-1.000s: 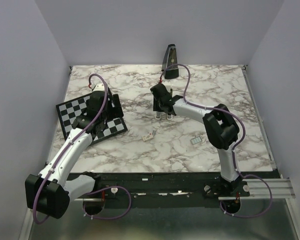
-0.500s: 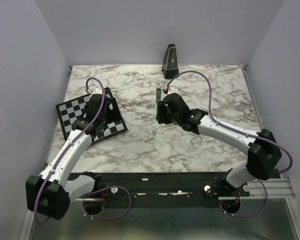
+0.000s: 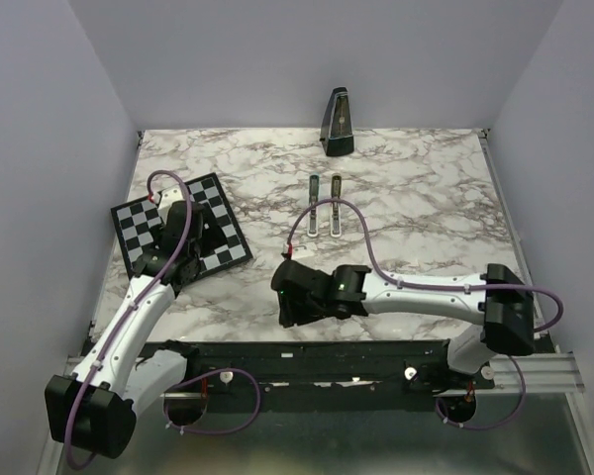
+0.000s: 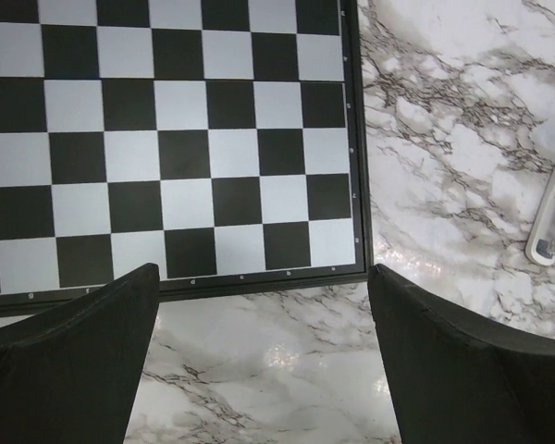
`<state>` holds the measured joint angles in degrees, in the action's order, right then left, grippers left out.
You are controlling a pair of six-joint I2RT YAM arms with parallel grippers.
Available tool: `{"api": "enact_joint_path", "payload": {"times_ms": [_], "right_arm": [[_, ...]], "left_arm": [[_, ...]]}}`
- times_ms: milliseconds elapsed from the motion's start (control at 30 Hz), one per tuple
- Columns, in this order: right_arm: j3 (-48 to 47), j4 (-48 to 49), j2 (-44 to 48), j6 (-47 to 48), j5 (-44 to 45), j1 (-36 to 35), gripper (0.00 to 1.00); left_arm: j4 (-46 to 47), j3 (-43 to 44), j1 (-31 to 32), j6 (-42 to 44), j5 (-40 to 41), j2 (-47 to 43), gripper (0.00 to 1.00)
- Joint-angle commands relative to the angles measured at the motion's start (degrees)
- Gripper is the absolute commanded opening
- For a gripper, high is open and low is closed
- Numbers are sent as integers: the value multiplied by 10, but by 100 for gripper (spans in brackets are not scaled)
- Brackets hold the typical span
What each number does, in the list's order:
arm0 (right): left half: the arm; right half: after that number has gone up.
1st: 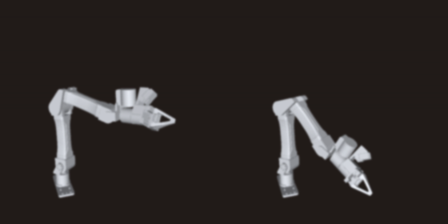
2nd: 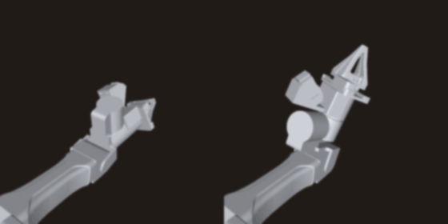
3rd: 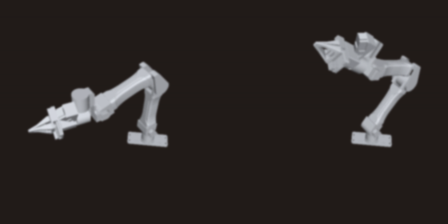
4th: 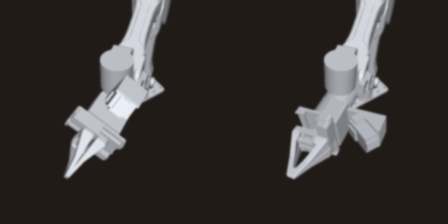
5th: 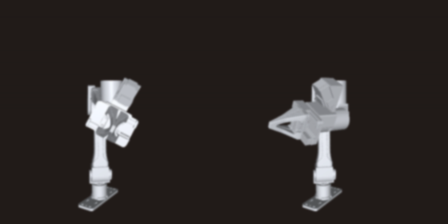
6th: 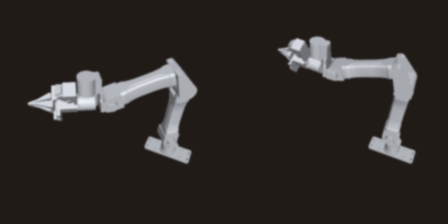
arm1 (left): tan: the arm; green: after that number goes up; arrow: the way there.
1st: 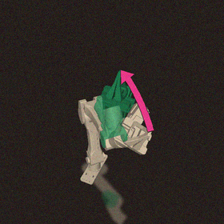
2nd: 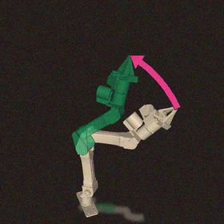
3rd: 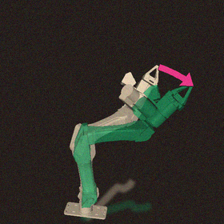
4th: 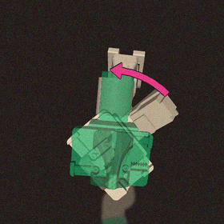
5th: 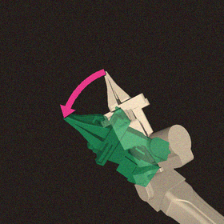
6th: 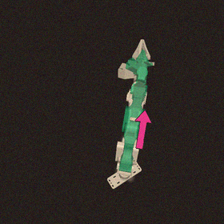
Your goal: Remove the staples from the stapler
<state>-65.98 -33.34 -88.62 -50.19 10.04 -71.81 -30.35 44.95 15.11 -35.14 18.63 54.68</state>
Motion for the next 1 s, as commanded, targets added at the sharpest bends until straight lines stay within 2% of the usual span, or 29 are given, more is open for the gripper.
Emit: {"api": "enact_joint_path", "payload": {"times_ms": [0, 200, 433, 567, 667, 800, 967], "right_arm": [[-56, -103, -62, -151, 36, -39, 51], [-107, -137, -121, -209, 51, -73, 51], [-89, -128, -148, -235, 60, -90, 52], [-65, -94, -150, -228, 67, -94, 53], [-66, -95, -157, -227, 98, -103, 53], [-53, -64, -148, -228, 78, -107, 54], [-81, -75, -176, -218, 90, -109, 56]], "left_arm": [[-30, -2, -3, -21, 86, -13, 99], [-36, -2, -2, -25, 96, -11, 99], [-26, 2, -5, -25, 123, -13, 99], [-23, 1, -13, -24, 105, -14, 99], [-31, -1, -11, -26, 125, -19, 99], [-35, -4, -4, -29, 144, -20, 99], [-38, -3, 13, -29, 154, -12, 99]]}}
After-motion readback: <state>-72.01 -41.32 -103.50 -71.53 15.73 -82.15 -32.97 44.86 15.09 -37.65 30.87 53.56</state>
